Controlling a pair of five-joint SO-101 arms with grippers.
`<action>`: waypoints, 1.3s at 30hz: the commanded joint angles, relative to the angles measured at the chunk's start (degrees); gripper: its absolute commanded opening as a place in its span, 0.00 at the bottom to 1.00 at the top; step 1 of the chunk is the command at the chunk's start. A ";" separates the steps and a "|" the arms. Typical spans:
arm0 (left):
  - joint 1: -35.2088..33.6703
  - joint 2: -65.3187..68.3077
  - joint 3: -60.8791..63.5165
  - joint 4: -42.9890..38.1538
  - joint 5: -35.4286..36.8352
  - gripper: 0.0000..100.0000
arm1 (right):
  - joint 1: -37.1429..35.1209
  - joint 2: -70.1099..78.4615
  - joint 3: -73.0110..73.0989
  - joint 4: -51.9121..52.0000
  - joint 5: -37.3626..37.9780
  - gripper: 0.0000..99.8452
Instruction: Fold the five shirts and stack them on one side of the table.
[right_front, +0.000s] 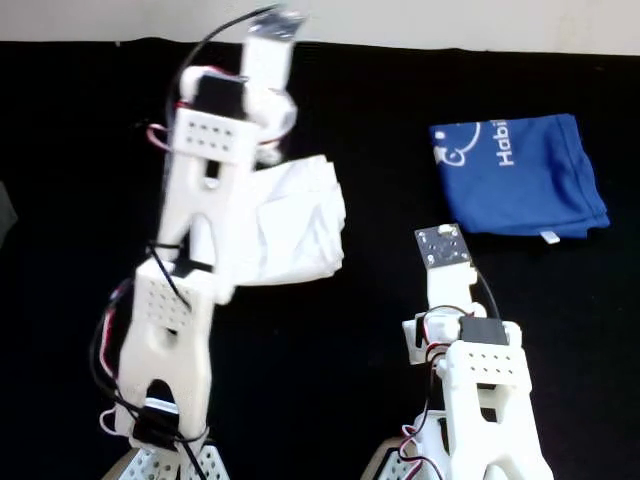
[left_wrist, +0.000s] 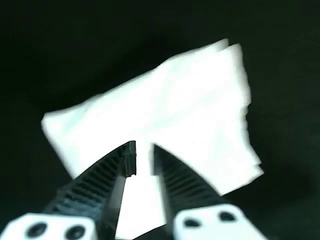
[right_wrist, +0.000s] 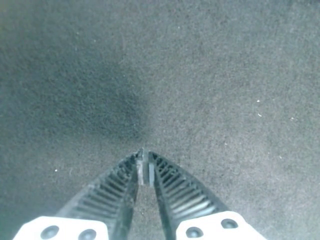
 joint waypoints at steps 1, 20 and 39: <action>-1.19 1.45 8.04 0.62 0.26 0.01 | 0.66 -0.92 -0.57 -0.84 -0.18 0.01; 16.92 -3.56 13.76 0.62 5.10 0.01 | 0.66 -0.92 -0.66 -0.84 -0.26 0.01; 2.59 8.13 13.67 -1.05 6.77 0.01 | 0.66 -0.92 -0.75 -0.92 -0.26 0.01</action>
